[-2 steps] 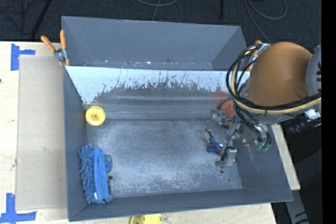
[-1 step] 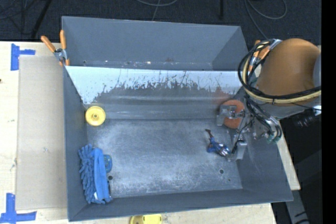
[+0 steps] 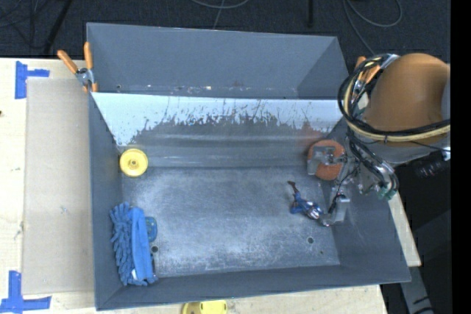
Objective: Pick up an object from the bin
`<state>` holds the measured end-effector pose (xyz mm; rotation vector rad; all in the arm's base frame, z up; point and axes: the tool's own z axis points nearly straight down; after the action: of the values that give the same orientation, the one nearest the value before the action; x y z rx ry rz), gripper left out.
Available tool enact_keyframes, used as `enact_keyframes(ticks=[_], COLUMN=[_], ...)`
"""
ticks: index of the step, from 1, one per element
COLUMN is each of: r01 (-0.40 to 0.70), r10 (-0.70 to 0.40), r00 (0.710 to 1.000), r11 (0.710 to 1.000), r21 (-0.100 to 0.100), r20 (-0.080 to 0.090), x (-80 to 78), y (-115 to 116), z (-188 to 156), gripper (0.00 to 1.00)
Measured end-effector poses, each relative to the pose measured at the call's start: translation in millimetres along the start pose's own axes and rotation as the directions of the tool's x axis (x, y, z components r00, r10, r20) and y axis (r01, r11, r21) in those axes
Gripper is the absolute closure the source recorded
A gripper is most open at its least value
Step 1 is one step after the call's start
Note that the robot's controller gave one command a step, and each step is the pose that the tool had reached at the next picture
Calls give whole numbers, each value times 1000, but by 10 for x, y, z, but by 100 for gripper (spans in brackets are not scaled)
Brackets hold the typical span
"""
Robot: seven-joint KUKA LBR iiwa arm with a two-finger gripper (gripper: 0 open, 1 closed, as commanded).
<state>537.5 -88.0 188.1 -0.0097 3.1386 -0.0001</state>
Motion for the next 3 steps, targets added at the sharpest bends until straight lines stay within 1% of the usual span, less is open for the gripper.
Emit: enact_keyframes(ticks=[1,2,3], r01=[75,12,-101], r10=[-75,-12,101], r00=[997,1000,995], r11=[997,1000,995], r21=[0,-1,0], r20=[1,-3,-1], x=[-188,126,-54], y=[-81,-215,-267], z=[302,454,742], gripper=[0,0,0])
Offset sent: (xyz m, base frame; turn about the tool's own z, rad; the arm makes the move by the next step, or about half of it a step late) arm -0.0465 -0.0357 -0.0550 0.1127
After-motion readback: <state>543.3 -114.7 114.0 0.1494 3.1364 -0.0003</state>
